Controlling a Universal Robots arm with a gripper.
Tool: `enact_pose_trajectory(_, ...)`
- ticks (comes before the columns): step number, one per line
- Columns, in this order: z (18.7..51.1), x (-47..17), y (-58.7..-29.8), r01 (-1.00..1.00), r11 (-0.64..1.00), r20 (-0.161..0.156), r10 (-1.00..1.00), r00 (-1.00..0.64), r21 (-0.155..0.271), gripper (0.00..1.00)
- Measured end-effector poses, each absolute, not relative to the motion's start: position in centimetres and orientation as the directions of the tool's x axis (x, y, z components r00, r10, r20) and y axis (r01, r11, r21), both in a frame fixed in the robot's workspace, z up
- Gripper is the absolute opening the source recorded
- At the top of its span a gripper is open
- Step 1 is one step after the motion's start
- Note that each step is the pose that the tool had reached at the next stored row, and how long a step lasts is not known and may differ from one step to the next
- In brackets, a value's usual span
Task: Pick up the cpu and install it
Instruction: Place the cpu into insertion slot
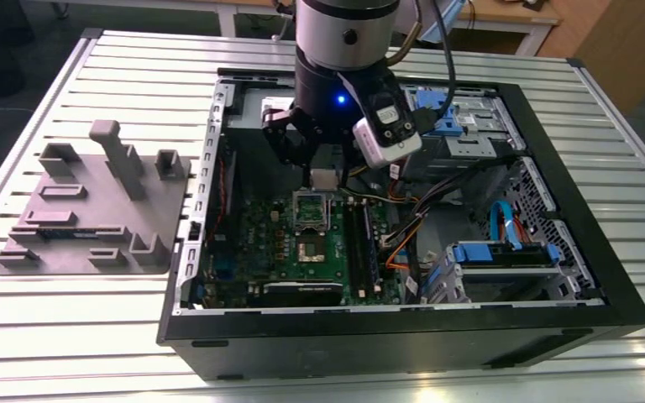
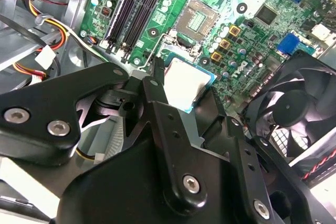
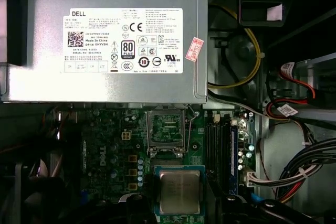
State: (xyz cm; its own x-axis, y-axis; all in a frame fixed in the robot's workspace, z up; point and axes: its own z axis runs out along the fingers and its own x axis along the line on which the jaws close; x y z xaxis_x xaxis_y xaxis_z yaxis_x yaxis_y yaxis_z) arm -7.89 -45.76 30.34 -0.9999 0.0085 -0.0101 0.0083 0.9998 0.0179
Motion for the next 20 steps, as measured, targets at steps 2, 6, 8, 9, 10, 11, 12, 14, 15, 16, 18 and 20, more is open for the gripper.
enact_pose_trajectory(2,30.32,-7.89,-45.82,0.008,1.000,-0.010,0.008,-1.000,0.018,0.47)
enact_pose_trajectory(6,30.32,-7.89,-45.87,0.008,1.000,-0.010,0.009,-1.000,0.018,0.47)
enact_pose_trajectory(8,30.32,-7.89,-45.88,0.008,1.000,-0.010,0.008,-1.000,0.017,0.47)
enact_pose_trajectory(9,30.32,-7.89,-45.88,0.008,1.000,-0.010,0.008,-1.000,0.017,0.47)
enact_pose_trajectory(10,30.25,-7.89,-45.87,0.008,1.000,-0.010,0.008,-1.000,0.017,0.47)
enact_pose_trajectory(11,30.18,-7.89,-45.87,0.008,1.000,-0.010,0.008,-1.000,0.017,0.47)
enact_pose_trajectory(12,30.09,-7.89,-45.87,0.008,1.000,-0.010,0.008,-1.000,0.017,0.47)
enact_pose_trajectory(14,29.93,-7.89,-45.87,0.008,1.000,-0.010,0.008,-1.000,0.017,0.47)
enact_pose_trajectory(15,29.86,-7.89,-45.87,0.008,1.000,-0.010,0.008,-1.000,0.017,0.47)
enact_pose_trajectory(16,29.79,-7.89,-45.87,0.008,1.000,-0.010,0.008,-1.000,0.017,0.47)
enact_pose_trajectory(18,29.65,-7.89,-45.87,0.008,1.000,-0.010,0.008,-1.000,0.017,0.47)
enact_pose_trajectory(20,29.50,-7.89,-45.87,0.008,1.000,-0.010,0.008,-1.000,0.017,0.47)
